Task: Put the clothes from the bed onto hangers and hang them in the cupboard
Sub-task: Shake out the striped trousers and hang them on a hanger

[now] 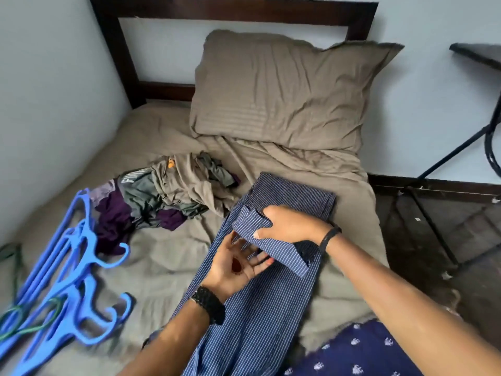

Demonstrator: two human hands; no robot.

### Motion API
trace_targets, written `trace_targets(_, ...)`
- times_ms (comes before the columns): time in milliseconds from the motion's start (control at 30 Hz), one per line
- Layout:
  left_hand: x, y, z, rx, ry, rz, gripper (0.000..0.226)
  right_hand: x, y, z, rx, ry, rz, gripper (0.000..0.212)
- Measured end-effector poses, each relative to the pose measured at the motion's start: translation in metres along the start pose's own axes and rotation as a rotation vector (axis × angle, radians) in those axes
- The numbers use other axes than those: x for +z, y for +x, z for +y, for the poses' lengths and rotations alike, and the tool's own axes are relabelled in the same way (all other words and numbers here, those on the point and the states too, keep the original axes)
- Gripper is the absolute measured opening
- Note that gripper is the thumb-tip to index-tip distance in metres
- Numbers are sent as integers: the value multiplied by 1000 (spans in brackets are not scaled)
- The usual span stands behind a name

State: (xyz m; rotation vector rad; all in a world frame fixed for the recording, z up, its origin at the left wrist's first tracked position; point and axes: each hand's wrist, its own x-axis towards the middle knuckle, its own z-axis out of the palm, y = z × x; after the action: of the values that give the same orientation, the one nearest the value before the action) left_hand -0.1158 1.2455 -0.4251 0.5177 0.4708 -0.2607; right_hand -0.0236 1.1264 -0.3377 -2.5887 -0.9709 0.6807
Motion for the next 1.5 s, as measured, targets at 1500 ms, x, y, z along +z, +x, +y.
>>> trace_targets(1500,-209,-192,36,629,1870,1207,56,209,34,-182,39,844,-276,33)
